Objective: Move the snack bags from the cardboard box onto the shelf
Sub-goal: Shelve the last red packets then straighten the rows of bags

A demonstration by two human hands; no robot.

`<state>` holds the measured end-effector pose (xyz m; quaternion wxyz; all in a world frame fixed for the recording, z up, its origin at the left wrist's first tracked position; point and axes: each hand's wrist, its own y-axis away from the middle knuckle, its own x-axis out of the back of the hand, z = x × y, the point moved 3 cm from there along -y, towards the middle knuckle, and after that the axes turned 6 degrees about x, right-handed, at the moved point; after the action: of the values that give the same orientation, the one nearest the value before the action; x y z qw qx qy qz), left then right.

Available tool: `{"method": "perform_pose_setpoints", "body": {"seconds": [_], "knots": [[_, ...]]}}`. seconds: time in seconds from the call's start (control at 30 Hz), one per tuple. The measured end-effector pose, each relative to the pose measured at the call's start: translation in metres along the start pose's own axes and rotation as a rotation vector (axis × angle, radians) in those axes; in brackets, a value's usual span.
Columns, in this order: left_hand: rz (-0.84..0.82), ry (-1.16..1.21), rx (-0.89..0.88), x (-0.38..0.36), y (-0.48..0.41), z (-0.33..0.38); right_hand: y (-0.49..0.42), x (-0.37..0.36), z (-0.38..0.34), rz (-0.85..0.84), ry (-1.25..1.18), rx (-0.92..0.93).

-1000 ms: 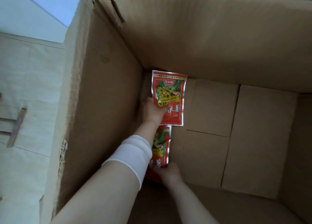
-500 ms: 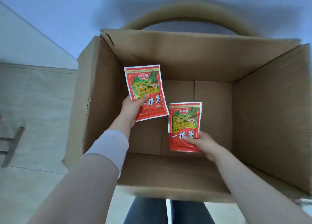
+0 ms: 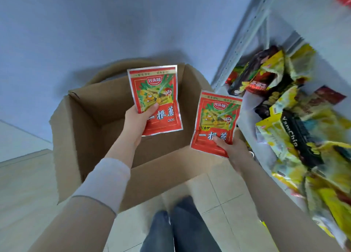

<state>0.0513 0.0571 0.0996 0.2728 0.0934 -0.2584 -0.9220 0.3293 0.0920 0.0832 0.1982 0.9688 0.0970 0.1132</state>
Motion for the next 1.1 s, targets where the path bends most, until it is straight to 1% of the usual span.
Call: {"method": "perform_pose_setpoints", "body": {"seconds": [0.1,0.23,0.33,0.43,0.53,0.63,0.77,0.93,1.1], "knots": [[-0.137,-0.058,-0.068,-0.057,0.042,0.015,0.049,0.061,-0.006,0.125,-0.077,0.06],[-0.325,-0.123,-0.155,-0.147,0.112,0.023,0.122,0.152,0.001,0.302,-0.121,0.064],[-0.482,-0.19,-0.224,-0.222,0.176,0.016,0.182,0.23,0.017,0.441,-0.151,0.066],[-0.645,-0.245,-0.29,-0.304,0.253,-0.006,0.249,0.312,0.04,0.57,-0.185,0.082],[-0.758,-0.293,-0.341,-0.385,0.334,-0.04,0.317,0.398,0.074,0.69,-0.209,0.098],[-0.895,-0.331,-0.346,-0.464,0.417,-0.08,0.391,0.476,0.105,0.821,-0.229,0.125],[-1.077,-0.41,-0.361,-0.547,0.515,-0.13,0.474,0.561,0.14,0.966,-0.271,0.13],[-1.186,-0.469,-0.381,-0.635,0.597,-0.173,0.532,0.642,0.175,1.12,-0.303,0.112],[-1.248,-0.498,-0.432,-0.726,0.65,-0.206,0.547,0.719,0.199,1.275,-0.316,0.076]]}}
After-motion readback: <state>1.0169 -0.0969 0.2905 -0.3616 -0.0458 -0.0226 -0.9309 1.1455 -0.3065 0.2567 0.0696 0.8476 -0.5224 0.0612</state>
